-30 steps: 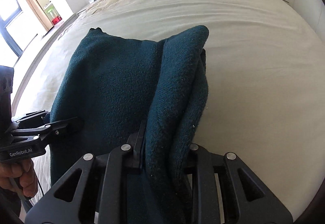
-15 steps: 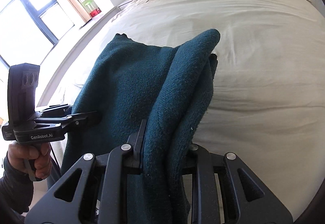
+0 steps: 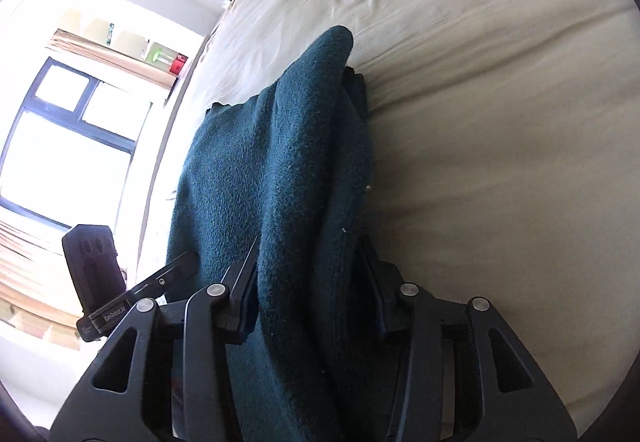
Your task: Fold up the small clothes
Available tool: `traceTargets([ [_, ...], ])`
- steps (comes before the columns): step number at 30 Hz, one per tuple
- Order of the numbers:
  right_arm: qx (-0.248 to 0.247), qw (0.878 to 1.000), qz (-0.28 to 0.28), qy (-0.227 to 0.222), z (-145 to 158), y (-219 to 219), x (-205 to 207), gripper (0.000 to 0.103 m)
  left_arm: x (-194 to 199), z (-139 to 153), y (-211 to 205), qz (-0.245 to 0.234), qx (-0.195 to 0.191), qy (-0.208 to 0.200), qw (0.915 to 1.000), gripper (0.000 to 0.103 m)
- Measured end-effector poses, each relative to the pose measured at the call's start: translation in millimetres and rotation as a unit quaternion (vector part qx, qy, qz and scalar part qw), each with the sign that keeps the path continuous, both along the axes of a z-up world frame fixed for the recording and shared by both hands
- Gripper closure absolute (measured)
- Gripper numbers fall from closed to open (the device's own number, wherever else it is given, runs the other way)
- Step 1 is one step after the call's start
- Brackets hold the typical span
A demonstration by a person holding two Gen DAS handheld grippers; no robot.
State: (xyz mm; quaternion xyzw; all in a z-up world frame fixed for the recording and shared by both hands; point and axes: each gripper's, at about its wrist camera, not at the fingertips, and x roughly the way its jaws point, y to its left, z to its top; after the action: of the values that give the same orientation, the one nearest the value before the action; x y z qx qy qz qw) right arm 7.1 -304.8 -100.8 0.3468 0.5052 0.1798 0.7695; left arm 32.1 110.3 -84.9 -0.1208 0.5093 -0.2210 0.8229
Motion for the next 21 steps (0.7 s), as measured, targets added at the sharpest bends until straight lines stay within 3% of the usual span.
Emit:
traceTargets([
  [3,0.017,0.999,-0.028,-0.003,-3,-18,-8,0.061,-7,9,4,0.017,0.006,-0.021,0.9996,0.028],
  [7,-0.041,0.997,-0.058,-0.018,15,-29,-30,0.059,-31,33,11,0.055,0.072,-0.094,0.9915,0.021],
  [8,-0.065,0.995,-0.066,-0.026,23,-28,-33,0.059,-39,42,11,0.063,0.099,-0.122,0.9856,0.019],
  [11,-0.153,0.983,-0.094,-0.048,53,-27,-49,0.059,-63,73,9,0.085,0.167,-0.215,0.9585,0.0],
  [14,-0.204,0.967,-0.117,-0.097,90,-25,-69,0.052,-86,108,3,0.106,0.19,-0.295,0.9304,0.0],
  [18,-0.275,0.933,-0.14,-0.186,147,-3,-90,0.031,-111,154,-2,0.147,0.205,-0.359,0.8987,0.0],
  [21,-0.324,0.897,-0.149,-0.259,189,13,-112,0.013,-131,185,-8,0.162,0.199,-0.381,0.8882,0.0],
])
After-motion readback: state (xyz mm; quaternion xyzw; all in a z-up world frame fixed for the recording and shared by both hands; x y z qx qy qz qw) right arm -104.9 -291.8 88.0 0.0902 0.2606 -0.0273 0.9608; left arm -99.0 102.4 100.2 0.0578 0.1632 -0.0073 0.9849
